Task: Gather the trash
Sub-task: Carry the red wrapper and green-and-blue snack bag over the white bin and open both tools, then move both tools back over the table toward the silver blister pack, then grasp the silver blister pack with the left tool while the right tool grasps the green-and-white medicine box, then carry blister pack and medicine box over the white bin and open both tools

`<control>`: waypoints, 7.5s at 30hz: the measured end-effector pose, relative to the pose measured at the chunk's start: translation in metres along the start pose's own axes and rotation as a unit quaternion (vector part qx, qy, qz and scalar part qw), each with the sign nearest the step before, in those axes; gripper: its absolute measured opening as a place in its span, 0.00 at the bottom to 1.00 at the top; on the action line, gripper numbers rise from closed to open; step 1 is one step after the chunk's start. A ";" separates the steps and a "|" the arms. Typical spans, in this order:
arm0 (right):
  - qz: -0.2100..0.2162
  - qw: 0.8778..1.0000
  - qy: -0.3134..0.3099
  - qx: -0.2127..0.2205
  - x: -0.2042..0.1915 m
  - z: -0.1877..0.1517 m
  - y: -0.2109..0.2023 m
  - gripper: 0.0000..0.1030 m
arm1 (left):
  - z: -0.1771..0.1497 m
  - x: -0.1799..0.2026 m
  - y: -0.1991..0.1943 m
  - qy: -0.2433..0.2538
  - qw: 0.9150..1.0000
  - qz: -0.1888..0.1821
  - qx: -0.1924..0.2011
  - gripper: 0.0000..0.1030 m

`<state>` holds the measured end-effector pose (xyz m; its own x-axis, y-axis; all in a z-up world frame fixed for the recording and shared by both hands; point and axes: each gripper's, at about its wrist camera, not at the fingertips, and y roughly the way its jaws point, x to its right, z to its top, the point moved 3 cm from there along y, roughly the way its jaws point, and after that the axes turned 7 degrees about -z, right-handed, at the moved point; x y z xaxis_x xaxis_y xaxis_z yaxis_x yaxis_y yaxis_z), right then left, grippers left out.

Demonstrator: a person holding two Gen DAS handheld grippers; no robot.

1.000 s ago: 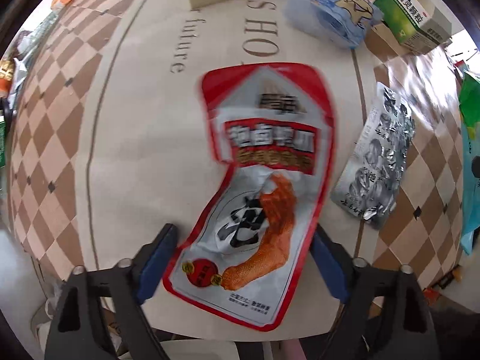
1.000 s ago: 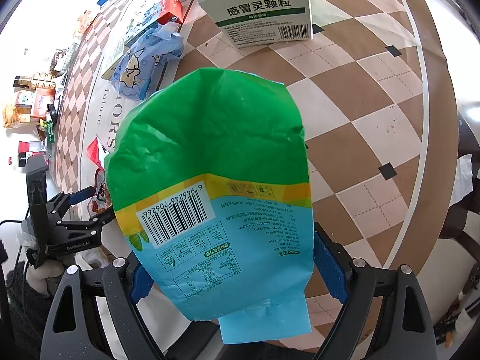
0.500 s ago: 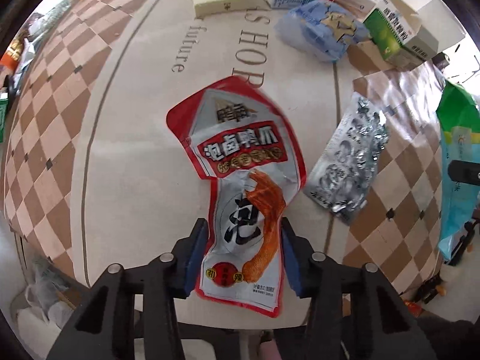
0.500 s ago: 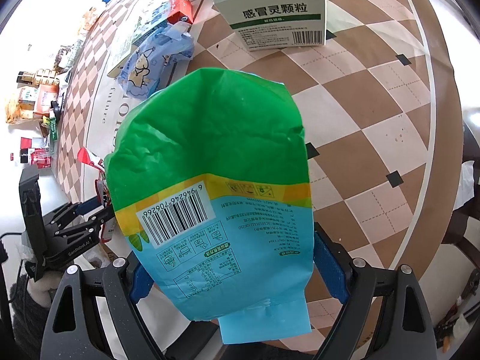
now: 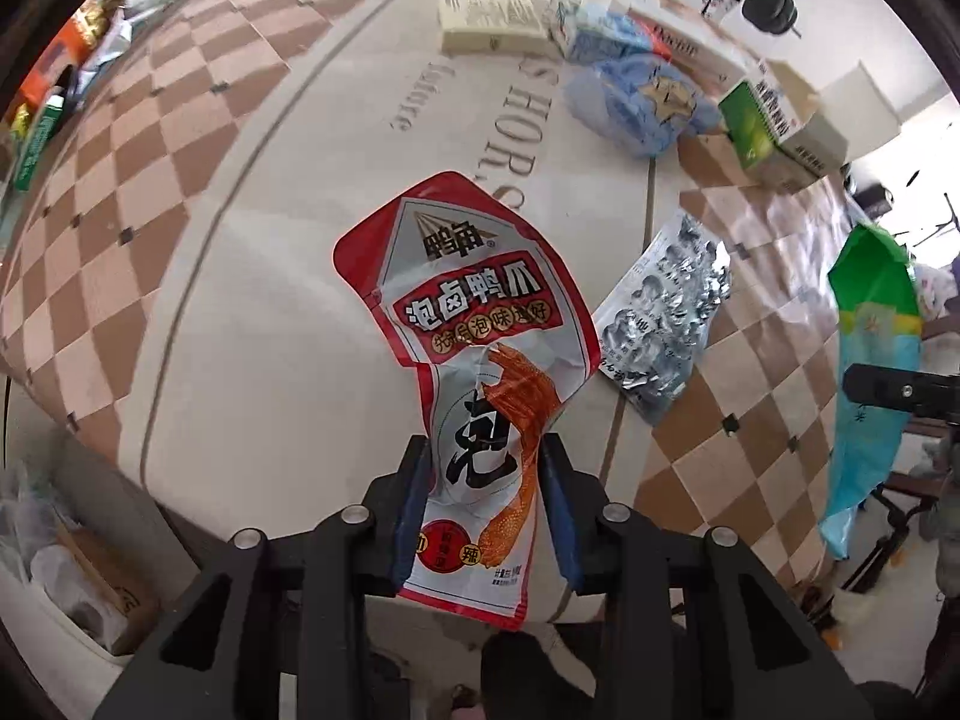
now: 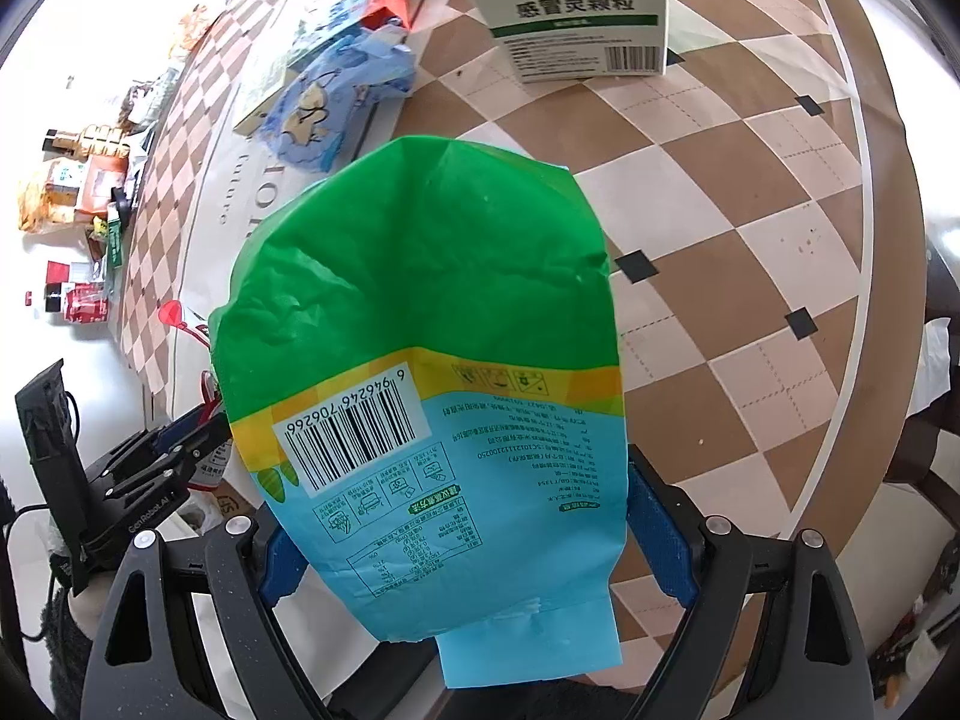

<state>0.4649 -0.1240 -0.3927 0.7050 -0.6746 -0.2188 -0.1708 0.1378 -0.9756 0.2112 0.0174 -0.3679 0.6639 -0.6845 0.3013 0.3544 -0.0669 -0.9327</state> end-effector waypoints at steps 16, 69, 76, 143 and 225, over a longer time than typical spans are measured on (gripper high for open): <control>0.044 0.996 -0.068 -0.022 -0.079 -0.125 0.013 0.88 | -0.152 -0.011 -0.035 -0.092 0.993 -0.032 0.069 0.32; -0.146 0.972 -0.146 -0.113 -0.099 -0.264 0.330 1.00 | -0.298 -0.129 0.145 -0.227 0.969 0.062 -0.071 0.98; -0.136 0.976 -0.150 -0.080 -0.122 -0.279 0.224 1.00 | -0.295 -0.100 0.068 -0.223 0.971 0.070 -0.054 0.98; -0.105 0.983 0.060 0.141 0.018 0.184 -0.002 0.80 | 0.098 0.044 0.099 -0.032 0.990 0.110 -0.077 0.43; -0.104 0.982 -0.113 -0.113 -0.063 -0.272 0.410 1.00 | -0.278 -0.139 0.232 -0.203 0.965 0.089 -0.139 0.95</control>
<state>0.1634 -0.2219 -0.7738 0.8711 -0.4896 -0.0386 -0.1378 -0.1682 -0.9761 0.0180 -0.1049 -0.6813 0.9212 -0.3663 0.1312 0.0580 -0.2041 -0.9772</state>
